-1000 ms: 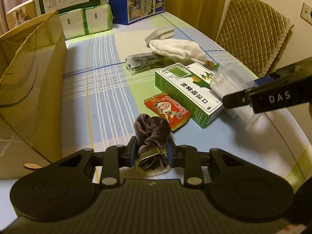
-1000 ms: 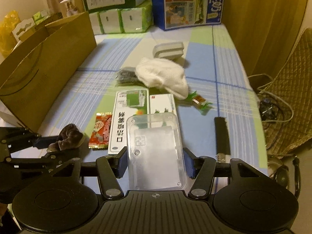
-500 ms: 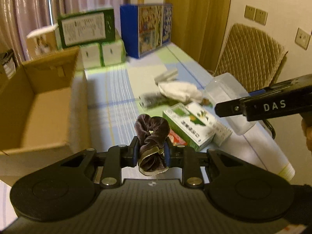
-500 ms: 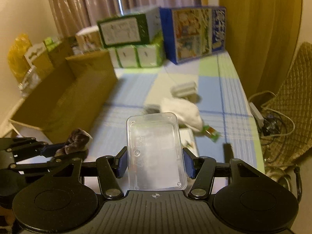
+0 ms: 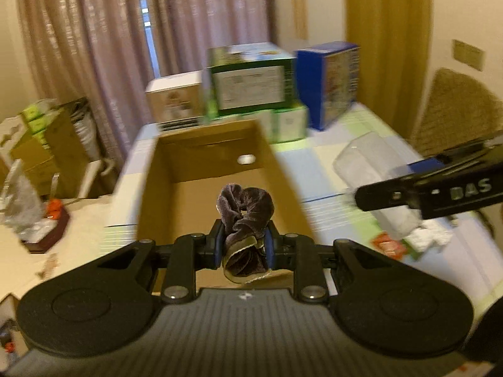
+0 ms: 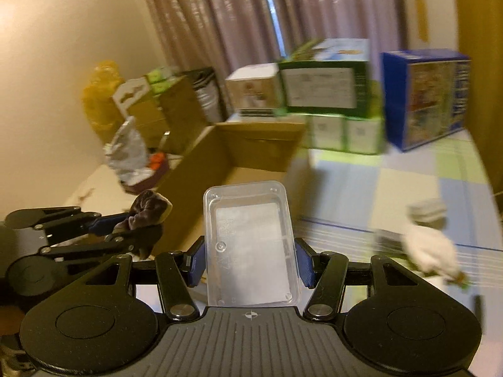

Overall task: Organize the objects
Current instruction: 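Carry both items over the cardboard box and open both tools to drop them in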

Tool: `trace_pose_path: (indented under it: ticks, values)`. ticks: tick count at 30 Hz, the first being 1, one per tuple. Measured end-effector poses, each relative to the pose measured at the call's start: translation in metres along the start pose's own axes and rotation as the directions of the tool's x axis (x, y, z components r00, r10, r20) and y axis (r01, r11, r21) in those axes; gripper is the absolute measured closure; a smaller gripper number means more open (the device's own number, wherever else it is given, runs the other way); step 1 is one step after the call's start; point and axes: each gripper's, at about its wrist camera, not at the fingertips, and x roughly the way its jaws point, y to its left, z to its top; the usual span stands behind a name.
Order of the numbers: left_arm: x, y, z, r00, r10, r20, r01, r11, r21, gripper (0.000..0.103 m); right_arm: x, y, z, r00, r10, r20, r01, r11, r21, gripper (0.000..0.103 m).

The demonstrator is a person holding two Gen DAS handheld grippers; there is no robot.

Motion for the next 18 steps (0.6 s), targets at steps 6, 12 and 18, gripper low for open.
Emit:
trace_pose_path:
  ticks: [6,12,18]
  values:
    - [0.021,0.051,0.0,0.999,0.022,-0.027,-0.023,0.999,-0.035,0.081,0.048,0.024,0.017,0.999,0.022,-0.033,-0.022,1.0,-0.003,0.049]
    - [0.051,0.068,-0.003,0.999,0.001,-0.039,-0.003,0.998,-0.056,0.08,0.089,0.02,0.021,0.998,0.01,-0.069,-0.008,1.0,0.03,0.049]
    - [0.079,0.075,-0.009,0.999,-0.005,-0.038,0.004,0.999,-0.04,0.055,0.111,0.008,0.023,0.997,0.007,-0.079,-0.003,0.999,0.054,0.049]
